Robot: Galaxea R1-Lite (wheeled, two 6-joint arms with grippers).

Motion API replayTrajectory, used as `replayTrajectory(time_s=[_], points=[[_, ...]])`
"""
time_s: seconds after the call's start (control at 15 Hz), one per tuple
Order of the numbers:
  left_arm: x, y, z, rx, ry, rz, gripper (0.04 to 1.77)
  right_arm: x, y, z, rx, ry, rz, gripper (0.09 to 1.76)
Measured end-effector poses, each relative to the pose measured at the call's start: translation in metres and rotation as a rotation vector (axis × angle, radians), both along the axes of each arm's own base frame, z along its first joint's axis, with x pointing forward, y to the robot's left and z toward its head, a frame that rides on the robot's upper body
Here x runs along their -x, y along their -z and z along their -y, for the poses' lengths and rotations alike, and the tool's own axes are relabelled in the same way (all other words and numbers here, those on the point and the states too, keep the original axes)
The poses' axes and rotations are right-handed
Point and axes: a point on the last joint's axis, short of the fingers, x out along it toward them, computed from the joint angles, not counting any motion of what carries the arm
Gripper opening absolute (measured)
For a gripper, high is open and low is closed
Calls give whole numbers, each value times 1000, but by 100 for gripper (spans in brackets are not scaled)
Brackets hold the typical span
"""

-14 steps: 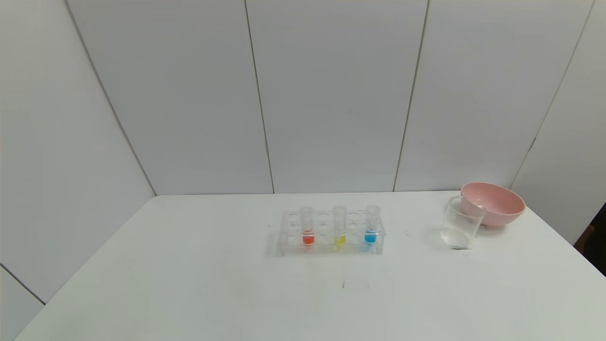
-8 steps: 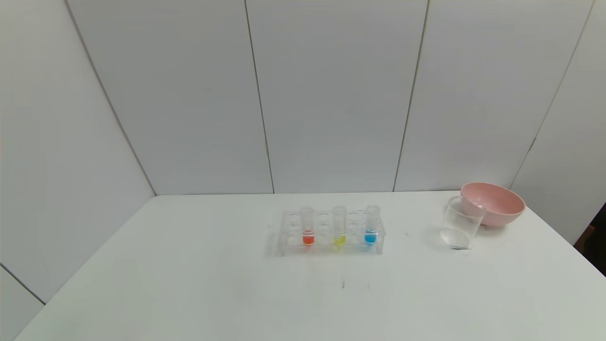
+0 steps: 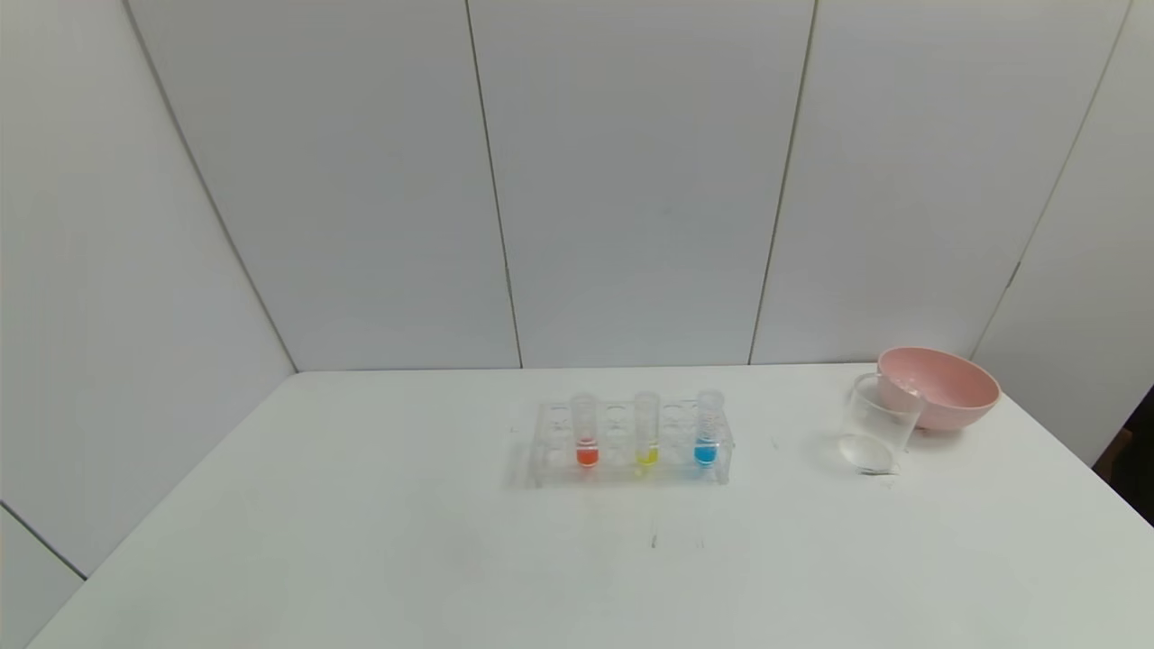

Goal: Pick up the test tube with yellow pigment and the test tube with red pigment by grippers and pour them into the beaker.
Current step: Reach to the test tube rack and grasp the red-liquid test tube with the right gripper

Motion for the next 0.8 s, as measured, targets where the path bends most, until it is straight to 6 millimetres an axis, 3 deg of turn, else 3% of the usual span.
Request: replayTrajectory(time_s=[0.47, 0.8], points=[[0, 0, 0, 0, 0, 0, 172, 2, -23, 0, -18, -5, 38, 171], [0, 0, 0, 0, 0, 0, 172, -12, -70, -1, -59, -63, 65, 171]])
